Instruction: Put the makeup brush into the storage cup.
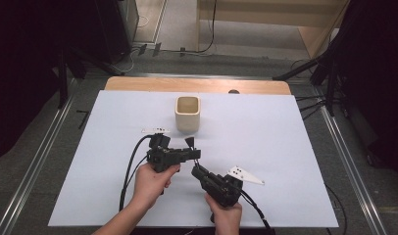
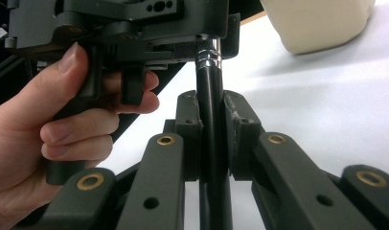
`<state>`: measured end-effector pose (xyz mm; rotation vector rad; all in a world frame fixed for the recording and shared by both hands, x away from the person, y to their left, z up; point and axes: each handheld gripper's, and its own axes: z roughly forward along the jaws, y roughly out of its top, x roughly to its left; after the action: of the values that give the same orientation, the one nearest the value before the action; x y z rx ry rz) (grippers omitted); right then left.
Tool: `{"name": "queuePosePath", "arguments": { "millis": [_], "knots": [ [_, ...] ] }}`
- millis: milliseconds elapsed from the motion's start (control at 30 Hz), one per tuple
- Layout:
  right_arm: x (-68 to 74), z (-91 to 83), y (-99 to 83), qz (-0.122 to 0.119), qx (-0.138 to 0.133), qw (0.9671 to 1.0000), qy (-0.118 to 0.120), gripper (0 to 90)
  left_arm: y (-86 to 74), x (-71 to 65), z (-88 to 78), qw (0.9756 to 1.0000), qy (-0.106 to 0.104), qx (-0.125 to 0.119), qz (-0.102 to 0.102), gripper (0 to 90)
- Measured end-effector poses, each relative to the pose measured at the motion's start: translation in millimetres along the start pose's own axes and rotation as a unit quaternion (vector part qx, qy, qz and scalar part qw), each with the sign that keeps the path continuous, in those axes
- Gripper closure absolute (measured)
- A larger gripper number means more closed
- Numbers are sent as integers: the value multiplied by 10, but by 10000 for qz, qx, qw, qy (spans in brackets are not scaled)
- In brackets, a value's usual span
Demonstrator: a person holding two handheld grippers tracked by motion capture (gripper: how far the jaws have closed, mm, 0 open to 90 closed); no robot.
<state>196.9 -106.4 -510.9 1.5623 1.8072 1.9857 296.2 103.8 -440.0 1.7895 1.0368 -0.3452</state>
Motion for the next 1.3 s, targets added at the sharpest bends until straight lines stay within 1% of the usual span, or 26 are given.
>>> {"name": "queuePosePath", "arguments": {
  "millis": [333, 467, 533, 600, 733, 800, 867, 900, 933, 1033, 1067, 1100, 1133, 1167, 1200, 1233, 1267, 1300],
  "knots": [
    [12, 5, -9, -78, 46, 10000, -33, 794, 1, 8, -5, 9998, -134, 38, -112, 742],
    [22, 3, -10, -173, 63, 9998, -85, 794, 8, 18, -8, 9995, -221, 93, -198, 750],
    [22, 6, -12, -166, 88, 9998, -82, 793, 11, 25, -5, 9992, -271, 112, -286, 760],
    [24, 7, -13, -151, 107, 9998, -86, 793, 11, 32, -6, 9990, -301, 127, -304, 768],
    [28, 12, -10, -238, 129, 9996, -76, 791, 13, 58, -16, 9978, -466, 144, -442, 777],
    [28, 14, -7, -261, 140, 9995, -73, 788, 14, 58, -19, 9978, -470, 145, -443, 778],
    [25, 20, 4, -295, 183, 9993, -136, 719, 12, 51, -18, 9983, -408, 148, -385, 779],
    [27, 23, 9, -327, 228, 9991, -143, 697, 12, 51, -18, 9983, -408, 148, -385, 779],
    [27, 23, 9, -327, 228, 9991, -143, 697, 10, 53, -20, 9985, -371, 160, -365, 779],
    [51, 28, 29, -508, 330, 9977, -295, 605, 13, 40, -20, 9992, -257, 187, -261, 779],
    [65, 39, 43, -627, 412, 9966, -354, 535, 16, 33, -27, 9993, -222, 212, -195, 779],
    [65, 39, 43, -627, 412, 9966, -354, 535, 16, 33, -27, 9993, -222, 212, -195, 779],
    [69, 47, 50, -684, 432, 9959, -398, 503, 19, 31, -30, 9995, -191, 221, -130, 779],
    [72, 52, 58, -698, 511, 9953, -429, 479, 20, 23, -34, 9996, -149, 215, -97, 779],
    [73, 75, 79, -760, 620, 9942, -448, 423, 22, 21, -39, 9997, -125, 210, -71, 779],
    [73, 75, 79, -760, 620, 9942, -448, 423, 25, 19, -45, 9997, -95, 217, -43, 779],
    [80, 105, 105, -835, 753, 9925, -474, 406, 29, 11, -54, 9997, 8, 237, 77, 779],
    [86, 120, 117, -860, 829, 9919, -443, 398, 31, 8, -59, 9996, 65, 250, 143, 779]
  ]
}}
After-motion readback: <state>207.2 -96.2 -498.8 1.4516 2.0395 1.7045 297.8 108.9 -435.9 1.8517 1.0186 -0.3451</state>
